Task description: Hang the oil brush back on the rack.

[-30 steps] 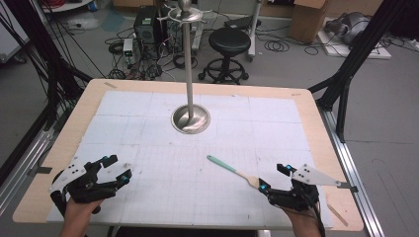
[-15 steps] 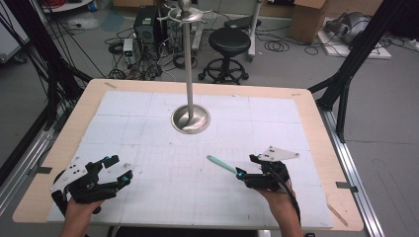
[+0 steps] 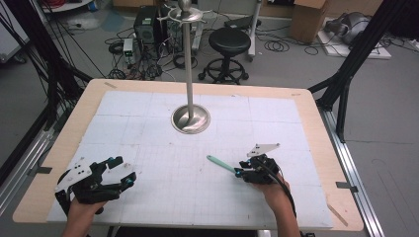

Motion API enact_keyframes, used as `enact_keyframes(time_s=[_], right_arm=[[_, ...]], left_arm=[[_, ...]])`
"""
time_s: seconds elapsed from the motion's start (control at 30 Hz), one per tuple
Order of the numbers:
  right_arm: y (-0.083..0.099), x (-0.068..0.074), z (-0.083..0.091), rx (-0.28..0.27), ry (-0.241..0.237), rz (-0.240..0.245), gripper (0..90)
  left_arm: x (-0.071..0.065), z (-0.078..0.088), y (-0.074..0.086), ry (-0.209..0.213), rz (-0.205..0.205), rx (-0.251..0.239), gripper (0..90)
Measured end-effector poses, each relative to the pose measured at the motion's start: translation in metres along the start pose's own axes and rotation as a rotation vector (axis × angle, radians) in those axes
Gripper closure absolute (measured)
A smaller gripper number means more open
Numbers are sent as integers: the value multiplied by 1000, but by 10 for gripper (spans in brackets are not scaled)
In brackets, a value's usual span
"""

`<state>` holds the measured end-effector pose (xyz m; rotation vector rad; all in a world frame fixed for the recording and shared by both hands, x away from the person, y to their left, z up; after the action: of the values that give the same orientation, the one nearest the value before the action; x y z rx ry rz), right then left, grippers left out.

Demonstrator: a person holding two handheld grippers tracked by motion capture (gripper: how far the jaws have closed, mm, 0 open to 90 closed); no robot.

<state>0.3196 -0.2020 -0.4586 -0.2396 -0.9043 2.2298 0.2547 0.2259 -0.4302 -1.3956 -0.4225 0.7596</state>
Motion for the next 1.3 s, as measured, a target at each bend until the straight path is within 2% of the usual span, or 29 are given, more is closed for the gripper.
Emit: enact_keyframes(time_s=[0.07,0.17,0.23,0.3,0.4,0.5,0.67,0.7,0.93,1.13,1.3], right_arm=[[1,0,-4,23,-1,7,693],[1,-1,-7,30,-15,18,732],[1,1,-7,41,-23,31,788],[1,3,-8,44,-25,50,793],[1,3,-8,43,-20,53,795],[1,5,-7,46,-1,43,812],[2,7,-4,44,-8,18,821],[2,9,-2,36,-12,11,821],[-2,17,28,-136,-30,-18,822],[4,22,45,-187,-44,-29,822],[9,21,57,-229,-48,-42,822]], left_arm=[[0,1,-1,2,-1,-6,211],[0,0,-1,0,-3,-5,211],[0,0,0,1,-1,0,211],[0,0,0,0,-1,2,211],[0,0,-1,2,-2,-2,211],[0,1,-1,2,-1,-1,213],[-2,1,-2,21,3,-11,213],[-2,1,-2,23,2,-13,213],[-2,3,-7,24,7,-28,213],[-5,-1,-8,35,-1,-18,213],[-11,-5,-16,54,-4,-38,213]])
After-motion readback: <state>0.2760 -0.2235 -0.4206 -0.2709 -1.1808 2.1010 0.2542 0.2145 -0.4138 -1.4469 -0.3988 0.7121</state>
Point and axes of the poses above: each handheld gripper's, and its own axes: z roughly backward along the jaws, y roughly out of its underside, x roughly to its left, the point moved 4 cm from there along -z, roughly forward along the jaws, and after that the axes turned 1 degree about -z, right-handed, at the moved point
